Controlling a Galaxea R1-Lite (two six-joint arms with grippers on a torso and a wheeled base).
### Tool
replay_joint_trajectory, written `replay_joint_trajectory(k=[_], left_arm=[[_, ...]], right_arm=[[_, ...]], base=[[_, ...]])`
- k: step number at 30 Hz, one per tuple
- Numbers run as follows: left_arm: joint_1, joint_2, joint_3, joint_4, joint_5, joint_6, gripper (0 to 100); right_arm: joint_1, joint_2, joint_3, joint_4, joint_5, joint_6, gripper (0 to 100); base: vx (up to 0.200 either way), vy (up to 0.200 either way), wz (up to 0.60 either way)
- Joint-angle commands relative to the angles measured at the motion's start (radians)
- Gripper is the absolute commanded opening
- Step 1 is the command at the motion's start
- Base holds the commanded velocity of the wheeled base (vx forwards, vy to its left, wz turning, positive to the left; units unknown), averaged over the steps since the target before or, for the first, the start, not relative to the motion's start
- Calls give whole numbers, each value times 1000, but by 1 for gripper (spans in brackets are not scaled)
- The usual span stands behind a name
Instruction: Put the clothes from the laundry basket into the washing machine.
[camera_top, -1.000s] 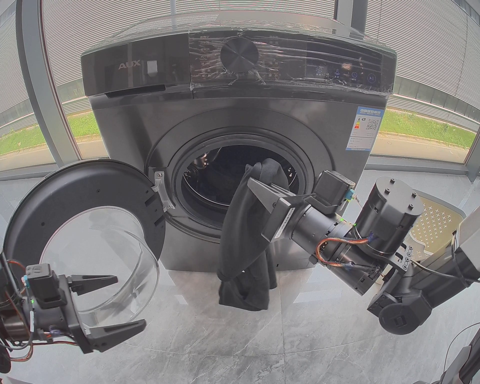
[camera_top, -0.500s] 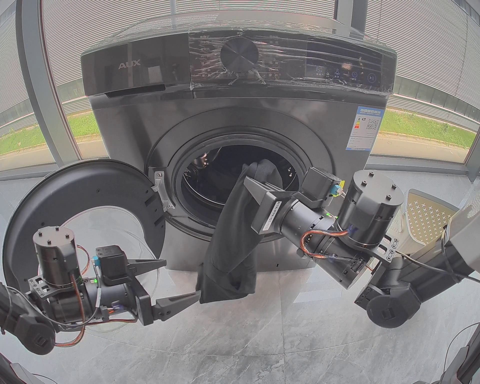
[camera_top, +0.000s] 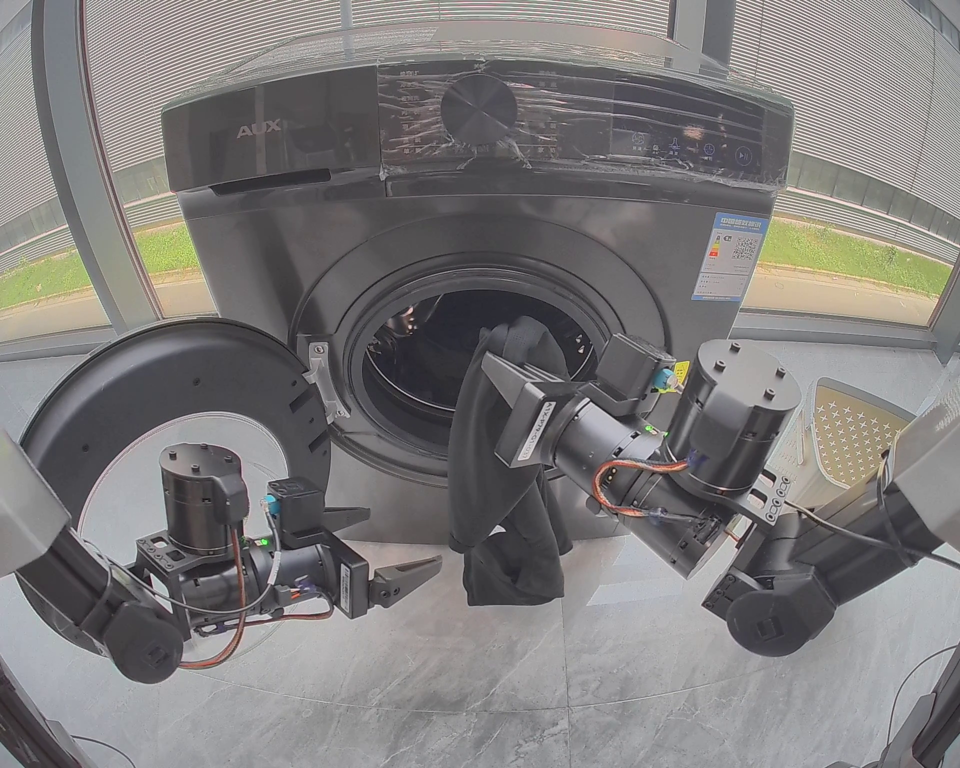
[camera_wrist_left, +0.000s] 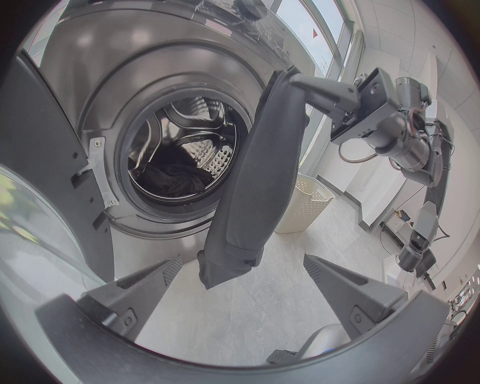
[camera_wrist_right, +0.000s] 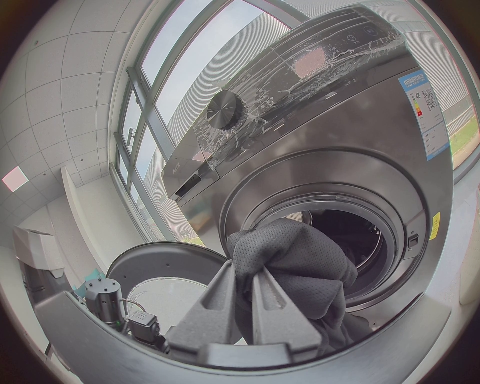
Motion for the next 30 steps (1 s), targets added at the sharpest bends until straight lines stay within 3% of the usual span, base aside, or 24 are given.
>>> replay_joint_trajectory(k=[1, 18, 19, 30], left_arm=[[-9, 103, -42, -37, 7, -2, 100], [-9, 280, -210, -110, 10, -12, 100], [-9, 290, -218, -116, 12, -16, 0], [-39, 346, -247, -198, 10, -38, 0]], right_arm=[[2, 2, 0, 0, 0, 0, 0], [16, 10, -8, -1, 0, 0, 0], [19, 10, -8, -3, 0, 0, 0], [35, 10, -6, -3, -22, -1, 0]], base=[[0, 0, 0], [0, 0, 0], [0, 0, 0], [0, 0, 0]])
